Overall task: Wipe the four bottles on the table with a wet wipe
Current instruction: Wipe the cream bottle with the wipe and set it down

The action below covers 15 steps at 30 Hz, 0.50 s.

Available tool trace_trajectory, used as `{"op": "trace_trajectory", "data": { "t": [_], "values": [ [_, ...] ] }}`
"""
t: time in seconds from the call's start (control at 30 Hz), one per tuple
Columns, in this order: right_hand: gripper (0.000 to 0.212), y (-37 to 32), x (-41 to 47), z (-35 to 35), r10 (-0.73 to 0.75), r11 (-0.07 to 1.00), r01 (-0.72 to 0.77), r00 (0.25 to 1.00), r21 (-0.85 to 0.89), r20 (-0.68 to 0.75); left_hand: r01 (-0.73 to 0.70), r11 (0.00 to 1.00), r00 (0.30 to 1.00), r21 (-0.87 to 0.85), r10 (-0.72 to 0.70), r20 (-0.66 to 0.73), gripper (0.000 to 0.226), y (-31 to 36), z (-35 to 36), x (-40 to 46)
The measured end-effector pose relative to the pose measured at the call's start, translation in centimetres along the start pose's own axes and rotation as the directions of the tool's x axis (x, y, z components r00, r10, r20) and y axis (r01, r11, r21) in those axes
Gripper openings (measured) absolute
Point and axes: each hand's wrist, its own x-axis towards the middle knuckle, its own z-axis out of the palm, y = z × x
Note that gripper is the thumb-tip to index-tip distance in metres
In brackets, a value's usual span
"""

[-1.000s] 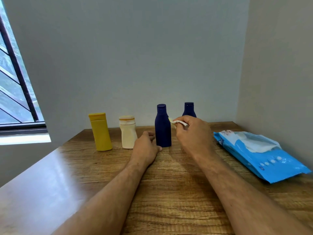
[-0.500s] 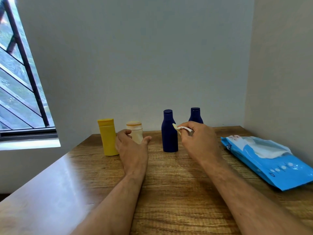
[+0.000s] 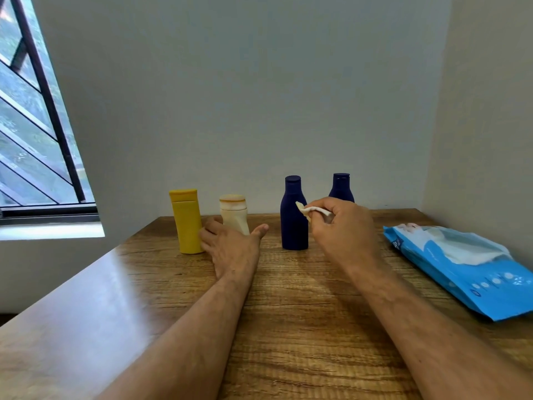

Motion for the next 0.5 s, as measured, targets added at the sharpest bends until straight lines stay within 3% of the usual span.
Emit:
{"op": "trace_trajectory", "data": {
  "t": [0.17,0.33,0.43,0.5],
  "values": [
    [0.023,0.1,0.0,0.0,-0.017,1.0,0.017,1.0,-0.004,0.0,0.049,0.999,0.998,0.021,-0.05,0.047,0.093,0.3,0.0,0.1],
    [0.019,-0.2,-0.2,-0.1,-0.027,0.999,0.025,0.998,0.042,0.06,0.004,1.0,0.998,-0.008,-0.004,0.06,0.082,0.4,-0.8,-0.7],
    [0.017,-0.6,-0.5,-0.1,-0.054,0.997,0.048,0.995,0.067,0.082,0.043,0.97,0.993,-0.241,-0.015,0.118,0.087,1.0,-2.0,-1.7],
    [0.018,-0.9,-0.6,-0.2,-0.075,0.995,0.069,0.994,0.075,0.081,0.096,0.895,0.974,-0.435,0.006,0.228,0.075,1.6,-3.5,-2.7]
  ]
}}
